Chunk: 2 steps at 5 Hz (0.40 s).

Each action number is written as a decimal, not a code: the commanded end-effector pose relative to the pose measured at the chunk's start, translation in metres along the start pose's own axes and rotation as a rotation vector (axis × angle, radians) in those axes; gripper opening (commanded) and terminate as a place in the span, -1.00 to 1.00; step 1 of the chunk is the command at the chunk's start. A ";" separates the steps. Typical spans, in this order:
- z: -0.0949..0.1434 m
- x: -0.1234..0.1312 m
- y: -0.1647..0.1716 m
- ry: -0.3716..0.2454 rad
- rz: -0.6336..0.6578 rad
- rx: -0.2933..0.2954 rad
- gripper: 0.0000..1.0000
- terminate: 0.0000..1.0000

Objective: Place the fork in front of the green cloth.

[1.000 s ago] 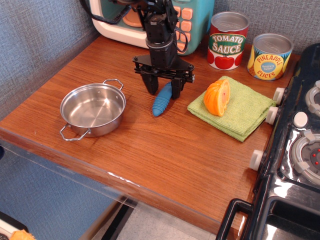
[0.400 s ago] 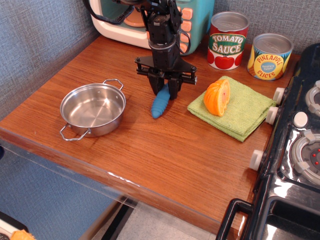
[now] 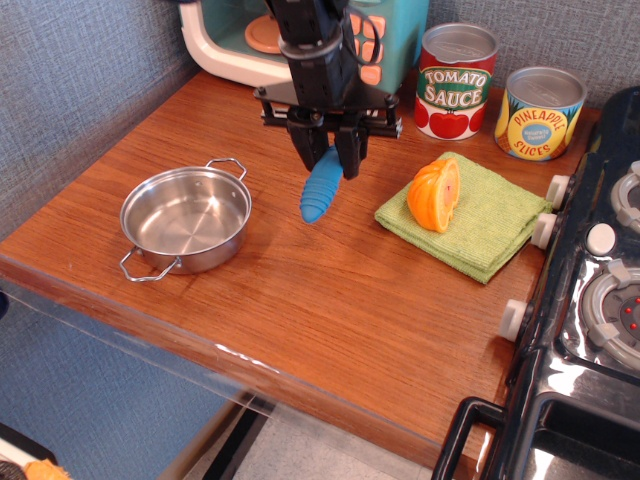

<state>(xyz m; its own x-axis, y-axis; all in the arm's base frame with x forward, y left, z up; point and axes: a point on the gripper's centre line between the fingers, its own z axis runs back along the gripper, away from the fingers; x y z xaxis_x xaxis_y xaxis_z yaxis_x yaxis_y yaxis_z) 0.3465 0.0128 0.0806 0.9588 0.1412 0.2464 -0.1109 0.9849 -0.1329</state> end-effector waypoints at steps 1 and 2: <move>0.013 -0.062 -0.031 0.076 -0.064 -0.109 -1.00 -1.00; -0.003 -0.089 -0.051 0.107 -0.075 -0.103 -1.00 -1.00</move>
<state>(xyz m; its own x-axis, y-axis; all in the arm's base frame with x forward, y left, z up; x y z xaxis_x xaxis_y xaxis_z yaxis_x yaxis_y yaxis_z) 0.2605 -0.0546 0.0439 0.9944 0.0458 0.0956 -0.0248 0.9773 -0.2106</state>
